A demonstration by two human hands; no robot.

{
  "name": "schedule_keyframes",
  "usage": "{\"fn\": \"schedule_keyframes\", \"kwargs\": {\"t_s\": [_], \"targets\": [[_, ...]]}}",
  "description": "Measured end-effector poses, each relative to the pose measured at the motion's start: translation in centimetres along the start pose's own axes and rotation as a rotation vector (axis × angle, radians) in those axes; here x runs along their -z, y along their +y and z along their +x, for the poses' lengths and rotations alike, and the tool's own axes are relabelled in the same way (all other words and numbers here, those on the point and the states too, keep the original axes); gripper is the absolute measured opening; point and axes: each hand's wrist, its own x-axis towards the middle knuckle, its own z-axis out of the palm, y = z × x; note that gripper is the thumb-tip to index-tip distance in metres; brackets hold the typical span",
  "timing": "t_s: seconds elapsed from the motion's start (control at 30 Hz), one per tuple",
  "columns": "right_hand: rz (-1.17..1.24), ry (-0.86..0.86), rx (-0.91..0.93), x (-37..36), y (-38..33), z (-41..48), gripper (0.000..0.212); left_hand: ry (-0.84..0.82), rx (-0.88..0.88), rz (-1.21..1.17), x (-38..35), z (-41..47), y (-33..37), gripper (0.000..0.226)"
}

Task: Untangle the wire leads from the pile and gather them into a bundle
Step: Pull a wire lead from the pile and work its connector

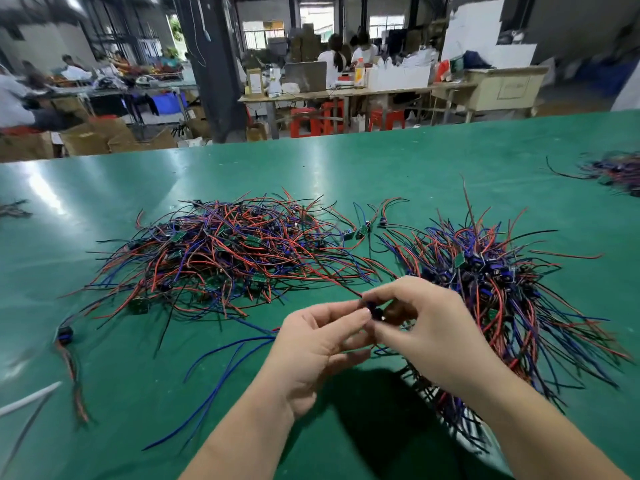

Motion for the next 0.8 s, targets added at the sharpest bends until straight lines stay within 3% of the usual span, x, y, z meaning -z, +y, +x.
{"fn": "schedule_keyframes", "kwargs": {"t_s": [0.1,0.2,0.27,0.33,0.43,0.5,0.67,0.8], "targets": [[0.102,0.194,-0.053,0.8,0.0,0.3,0.026,0.079,-0.113,0.103,0.5,-0.1,0.9,0.01],[0.085,0.517,-0.12,2.4,0.4,0.9,0.025,0.465,-0.492,0.67,3.3,0.5,2.0,0.008],[-0.038,0.627,-0.192,3.8,1.0,1.3,0.03,0.71,-0.64,1.034,5.7,0.7,2.7,0.013],[-0.181,0.578,-0.331,4.6,1.5,1.6,0.043,0.832,-0.517,1.24,8.0,1.4,2.8,0.027],[-0.359,0.474,-0.505,4.4,1.5,1.7,0.06,0.842,-0.079,1.447,10.1,2.0,2.4,0.044],[-0.408,0.436,-0.513,3.9,1.2,1.7,0.065,0.83,-0.008,1.474,10.8,2.3,2.2,0.045],[-0.351,0.359,-0.447,3.3,0.6,1.4,0.054,0.915,-0.16,1.35,11.0,2.5,2.2,0.014],[-0.208,0.356,-0.234,2.5,0.3,1.1,0.033,0.896,-0.21,1.21,10.8,2.6,2.1,0.015]]}}
